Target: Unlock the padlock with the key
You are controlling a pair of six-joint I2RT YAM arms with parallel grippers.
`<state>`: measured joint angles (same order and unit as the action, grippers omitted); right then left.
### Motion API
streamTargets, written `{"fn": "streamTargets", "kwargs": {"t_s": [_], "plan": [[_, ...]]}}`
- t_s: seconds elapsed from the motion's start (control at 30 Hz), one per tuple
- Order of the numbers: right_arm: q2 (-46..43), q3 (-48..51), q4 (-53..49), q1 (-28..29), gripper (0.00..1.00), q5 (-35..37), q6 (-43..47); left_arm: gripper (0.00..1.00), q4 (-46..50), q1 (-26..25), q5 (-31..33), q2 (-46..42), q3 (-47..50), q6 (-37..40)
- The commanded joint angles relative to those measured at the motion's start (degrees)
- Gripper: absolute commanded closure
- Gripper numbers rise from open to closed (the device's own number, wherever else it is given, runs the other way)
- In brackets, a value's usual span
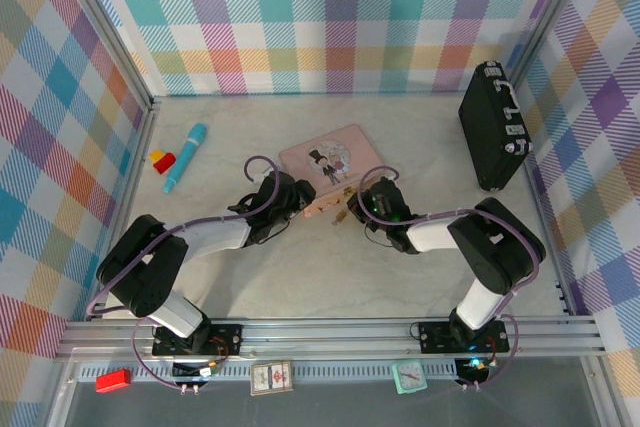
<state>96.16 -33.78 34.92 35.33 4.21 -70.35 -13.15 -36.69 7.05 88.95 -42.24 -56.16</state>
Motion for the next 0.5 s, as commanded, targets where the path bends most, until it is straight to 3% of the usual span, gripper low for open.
{"fn": "streamTargets", "kwargs": {"t_s": [0.0, 0.47], "plan": [[-1.8, 0.2, 2.7, -0.4, 1.00, 5.3, -3.9, 0.41, 4.0, -0.2, 2.7, 1.7, -0.5, -0.3], [-4.2, 0.5, -2.6, -2.0, 1.00, 8.4, -6.4, 0.41, 4.4, -0.2, 3.2, 3.3, -1.7, 0.1]]}}
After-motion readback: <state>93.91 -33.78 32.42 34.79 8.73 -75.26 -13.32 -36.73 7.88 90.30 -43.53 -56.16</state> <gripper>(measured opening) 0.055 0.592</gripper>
